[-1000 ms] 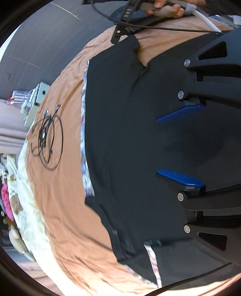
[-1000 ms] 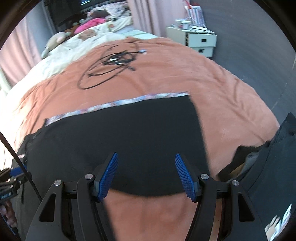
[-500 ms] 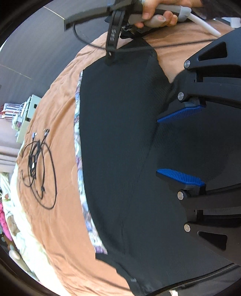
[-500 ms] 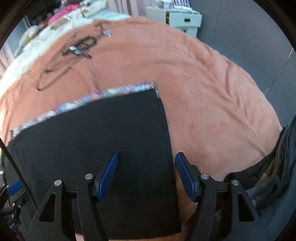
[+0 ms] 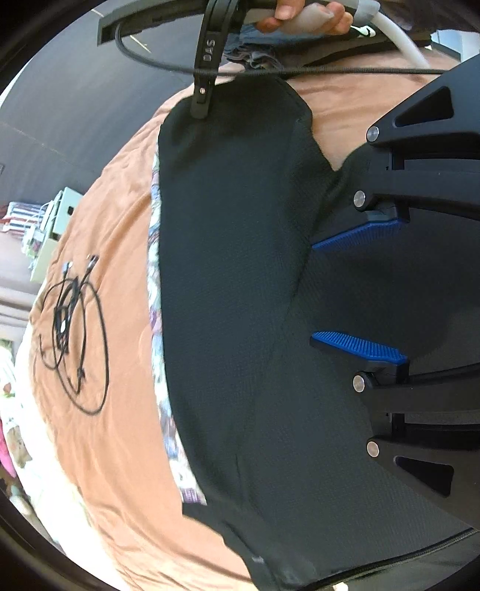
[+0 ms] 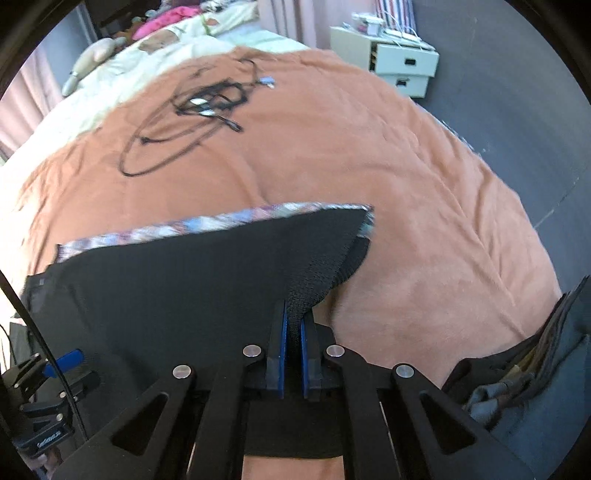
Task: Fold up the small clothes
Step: 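Grasp the opposite side edge with the right gripper and lift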
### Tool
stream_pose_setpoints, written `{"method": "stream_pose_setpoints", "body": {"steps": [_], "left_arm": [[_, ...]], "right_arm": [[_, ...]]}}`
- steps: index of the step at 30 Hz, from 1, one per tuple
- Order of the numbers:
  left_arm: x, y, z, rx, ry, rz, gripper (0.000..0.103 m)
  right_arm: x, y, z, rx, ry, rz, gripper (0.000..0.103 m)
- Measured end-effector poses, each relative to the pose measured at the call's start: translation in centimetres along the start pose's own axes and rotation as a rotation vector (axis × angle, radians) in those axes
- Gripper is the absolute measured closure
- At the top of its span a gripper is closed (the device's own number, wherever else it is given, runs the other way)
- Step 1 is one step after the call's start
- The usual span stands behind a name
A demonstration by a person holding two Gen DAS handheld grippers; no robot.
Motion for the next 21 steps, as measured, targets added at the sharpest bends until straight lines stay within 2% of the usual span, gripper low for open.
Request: {"method": "stream_pose_setpoints", "body": {"steps": [7, 8, 13, 21], "left_arm": [[1.6, 4.2, -5.4, -0.044, -0.042, -0.053, 0.055], [1.9, 5.0, -6.3, -0.05, -0.05, -0.064, 0.055], [3.8, 8.7, -10.3, -0.081, -0.07, -0.111, 0.055], [7.7, 14.4, -15.8, -0.124, -0.099, -0.187, 0.054]], "right_arm": [[1.2, 3.2, -5.5, -0.067, -0.038, -0.079, 0.101], [1.5, 3.5, -6.4, -0.048, -0.029, -0.057, 0.101], [2.6, 6.8, -9.8, -0.079, -0.043, -0.099, 0.101], [4.2, 13.5, -11.7, -0.126, -0.029, -0.159, 0.101]]}}
Point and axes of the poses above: each gripper's, at about its wrist camera, not at the fingertips, and z roughly the way its jaws point, y to its left, x to its underside, the point moved 10 cm from there along z, roughly the way its jaws point, and after that the axes turned 13 degrees about z, right-handed, at the moved point
